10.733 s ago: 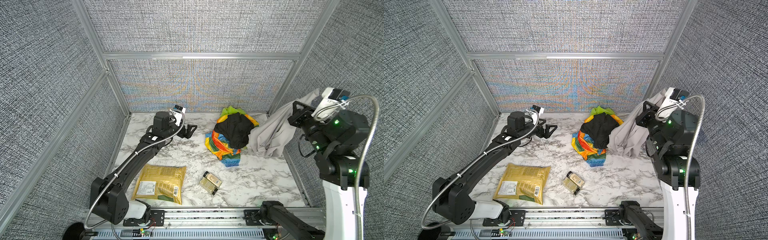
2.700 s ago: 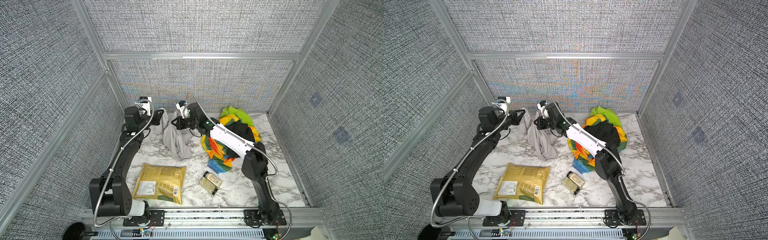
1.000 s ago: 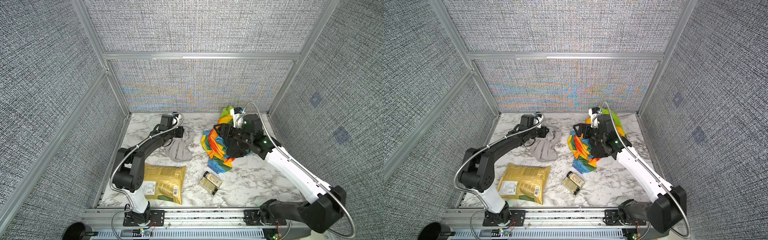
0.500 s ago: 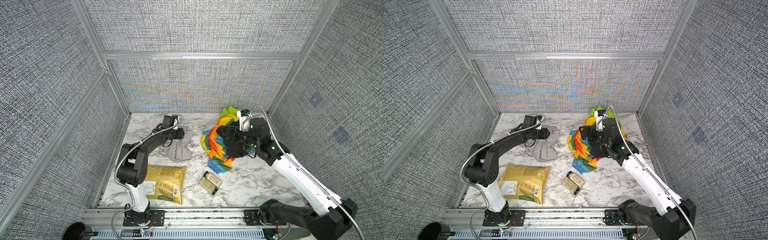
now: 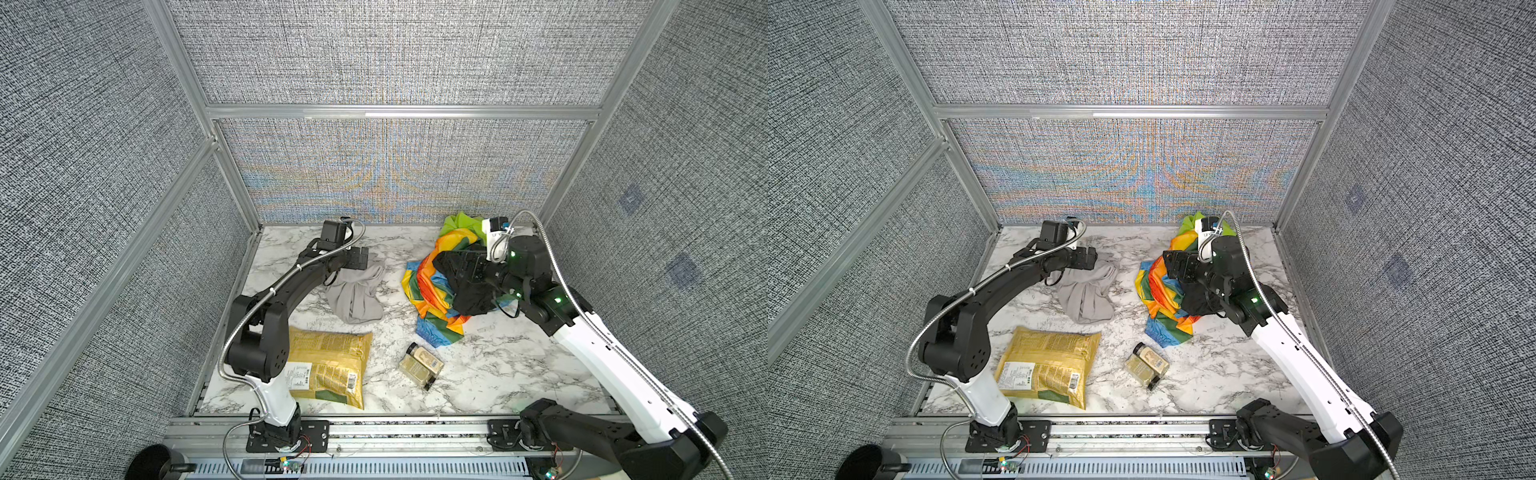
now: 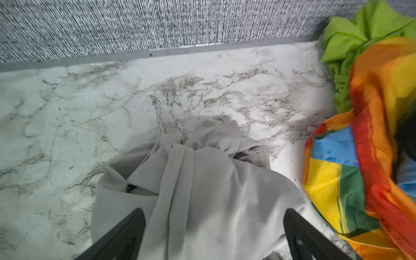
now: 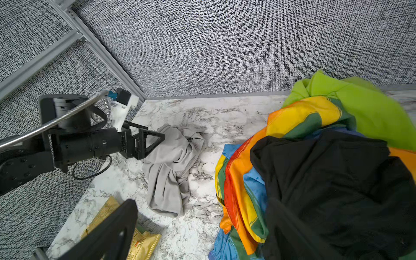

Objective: Pick out a specific cloth from the pile

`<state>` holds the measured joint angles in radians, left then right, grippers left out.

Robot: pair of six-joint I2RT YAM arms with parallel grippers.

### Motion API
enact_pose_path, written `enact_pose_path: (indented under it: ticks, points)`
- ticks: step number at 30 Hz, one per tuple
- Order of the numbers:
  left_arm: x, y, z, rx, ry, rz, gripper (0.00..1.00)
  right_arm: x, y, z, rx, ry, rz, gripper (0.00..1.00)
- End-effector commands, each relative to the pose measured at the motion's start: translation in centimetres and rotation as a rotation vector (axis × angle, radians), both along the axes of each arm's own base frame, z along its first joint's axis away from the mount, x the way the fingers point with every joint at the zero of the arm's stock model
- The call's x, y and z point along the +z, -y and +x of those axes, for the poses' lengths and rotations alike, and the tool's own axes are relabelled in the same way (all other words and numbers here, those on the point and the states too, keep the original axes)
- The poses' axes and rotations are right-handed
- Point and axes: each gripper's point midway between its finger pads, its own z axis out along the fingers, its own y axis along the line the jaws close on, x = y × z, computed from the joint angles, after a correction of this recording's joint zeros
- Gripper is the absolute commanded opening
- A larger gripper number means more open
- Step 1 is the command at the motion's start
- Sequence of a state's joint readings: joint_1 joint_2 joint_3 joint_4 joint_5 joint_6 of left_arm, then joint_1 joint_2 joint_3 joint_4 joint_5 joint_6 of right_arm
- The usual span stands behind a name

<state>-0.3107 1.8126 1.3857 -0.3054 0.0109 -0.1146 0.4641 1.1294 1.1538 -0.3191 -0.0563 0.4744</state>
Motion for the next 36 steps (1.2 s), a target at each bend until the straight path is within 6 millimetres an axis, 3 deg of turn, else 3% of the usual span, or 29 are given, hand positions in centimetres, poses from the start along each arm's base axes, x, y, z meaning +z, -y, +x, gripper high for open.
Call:
enact_pose_path:
  ticks: [1, 6, 14, 15, 21, 25, 30, 33, 36]
  points:
    - [-1.6, -0.7, -0.8, 0.010, -0.078, 0.055, 0.99, 0.4, 0.2, -0.1, -0.003, 0.008, -0.001, 0.93]
    - [-3.0, -0.8, -1.1, 0.006, -0.129, 0.077, 0.99, 0.5, 0.3, -0.5, 0.000, 0.013, -0.008, 0.94]
    - [-7.0, 1.4, -1.9, -0.062, -0.267, 0.030, 0.99, 0.5, -0.1, -1.0, 0.046, 0.010, -0.021, 0.94]
    - [-8.3, 1.4, -2.0, -0.062, -0.297, 0.040, 0.99, 0.5, -0.1, -1.0, 0.043, 0.011, -0.021, 0.94]
    - [-10.8, 0.1, -1.3, -0.010, -0.314, 0.097, 0.99, 0.6, 0.1, -1.2, 0.038, 0.019, -0.018, 0.94]
    - [-11.9, -2.2, -0.2, 0.067, -0.311, 0.108, 0.99, 0.3, 0.6, -1.4, 0.024, 0.015, -0.037, 0.94]
    - [-10.9, -4.1, 1.7, 0.129, -0.251, -0.044, 0.99, 0.0, 1.1, -1.8, 0.015, 0.019, -0.058, 0.94]
    - [-7.7, -3.6, 2.5, 0.105, -0.138, -0.119, 0.99, -0.4, 1.3, -2.1, 0.018, 0.021, -0.069, 0.94]
    - [-2.3, -2.3, 2.3, 0.040, 0.009, -0.214, 0.99, -1.2, 1.4, -2.5, 0.025, 0.018, -0.077, 0.94]
